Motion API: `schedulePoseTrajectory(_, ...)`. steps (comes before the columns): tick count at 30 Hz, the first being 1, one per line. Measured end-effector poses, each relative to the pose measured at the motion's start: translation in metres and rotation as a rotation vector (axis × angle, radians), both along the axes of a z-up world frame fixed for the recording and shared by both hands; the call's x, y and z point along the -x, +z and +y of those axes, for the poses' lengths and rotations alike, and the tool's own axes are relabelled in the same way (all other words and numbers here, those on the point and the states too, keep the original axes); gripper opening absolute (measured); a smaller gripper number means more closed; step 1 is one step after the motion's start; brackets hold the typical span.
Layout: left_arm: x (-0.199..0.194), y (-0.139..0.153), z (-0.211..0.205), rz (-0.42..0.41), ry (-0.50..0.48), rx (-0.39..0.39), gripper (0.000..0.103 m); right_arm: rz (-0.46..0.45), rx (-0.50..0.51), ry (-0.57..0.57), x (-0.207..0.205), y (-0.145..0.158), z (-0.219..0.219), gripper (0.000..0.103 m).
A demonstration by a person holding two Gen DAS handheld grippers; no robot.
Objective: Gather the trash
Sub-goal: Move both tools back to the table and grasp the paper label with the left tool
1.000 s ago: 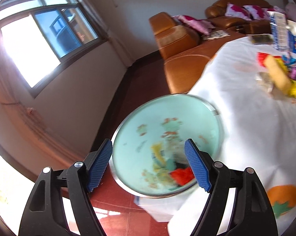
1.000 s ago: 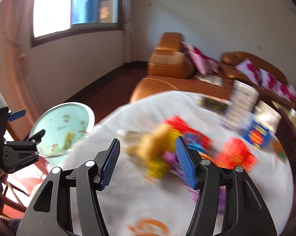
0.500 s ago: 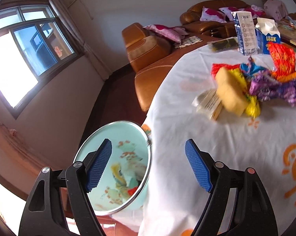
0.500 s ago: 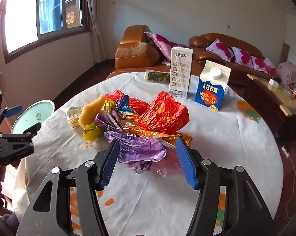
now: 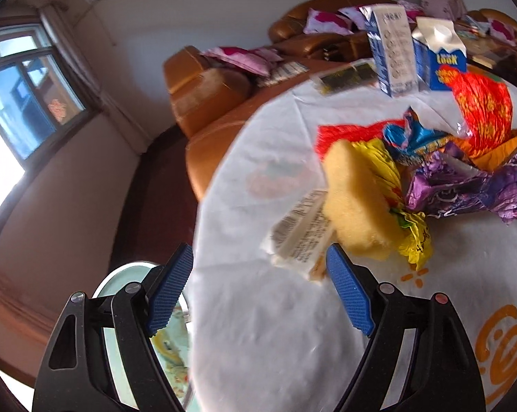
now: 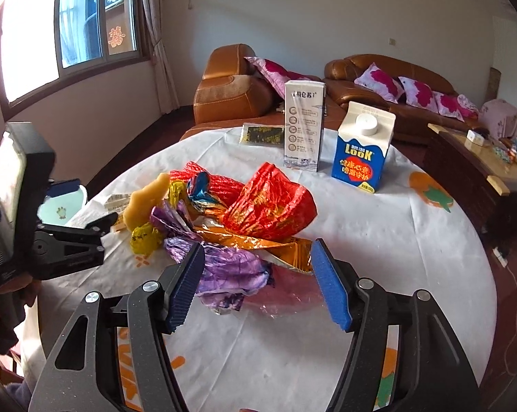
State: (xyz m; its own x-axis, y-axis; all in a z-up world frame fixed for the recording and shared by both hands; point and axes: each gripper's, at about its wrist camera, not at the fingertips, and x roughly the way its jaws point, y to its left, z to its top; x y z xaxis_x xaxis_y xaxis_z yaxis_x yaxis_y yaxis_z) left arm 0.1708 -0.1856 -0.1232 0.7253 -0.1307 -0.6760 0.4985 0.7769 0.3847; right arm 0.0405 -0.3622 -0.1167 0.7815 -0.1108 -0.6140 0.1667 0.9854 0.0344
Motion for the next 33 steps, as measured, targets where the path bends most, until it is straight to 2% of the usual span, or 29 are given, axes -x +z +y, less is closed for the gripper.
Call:
schedulePoseTrajectory(2, -0.006, -0.005, -0.003, 0.049, -0.019, 0.018, 0.076, 0.009, 0.001, 0.002, 0.000, -0.003, 0.000, 0.064)
schedulePoseTrajectory(5, -0.009, -0.009, -0.006, 0.103, -0.055, 0.037, 0.051, 0.015, -0.005, 0.002, 0.000, -0.005, -0.001, 0.064)
schedulePoseTrajectory(7, -0.009, -0.013, -0.009, 0.130, -0.076, 0.031, 0.030, 0.020, -0.013, 0.001, 0.000, -0.007, -0.001, 0.064)
schedulePoseTrajectory(8, -0.008, -0.014, -0.010, 0.134, -0.084, 0.031, 0.030, 0.021, -0.015, 0.000, 0.000, -0.008, -0.002, 0.064)
schedulePoseTrajectory(10, -0.004, -0.012, -0.007, 0.138, -0.094, 0.042, 0.021, 0.018, -0.016, -0.003, 0.001, -0.008, -0.001, 0.064)
schedulePoseTrajectory(16, 0.015, 0.007, 0.018, 0.123, -0.083, 0.094, 0.018, 0.008, -0.013, 0.003, 0.008, -0.006, 0.005, 0.064)
schedulePoseTrajectory(24, 0.046, 0.026, 0.053, 0.051, -0.042, 0.107, 0.018, -0.010, -0.012, -0.003, 0.007, -0.004, 0.003, 0.064)
schedulePoseTrajectory(30, 0.057, 0.020, 0.069, 0.061, -0.022, 0.110, 0.018, 0.055, -0.018, 0.068, -0.007, -0.016, 0.012, 0.064)
schedulePoseTrajectory(33, 0.059, 0.016, 0.076, 0.080, -0.019, 0.108, 0.018, 0.098, -0.014, 0.110, -0.011, -0.020, 0.021, 0.053)
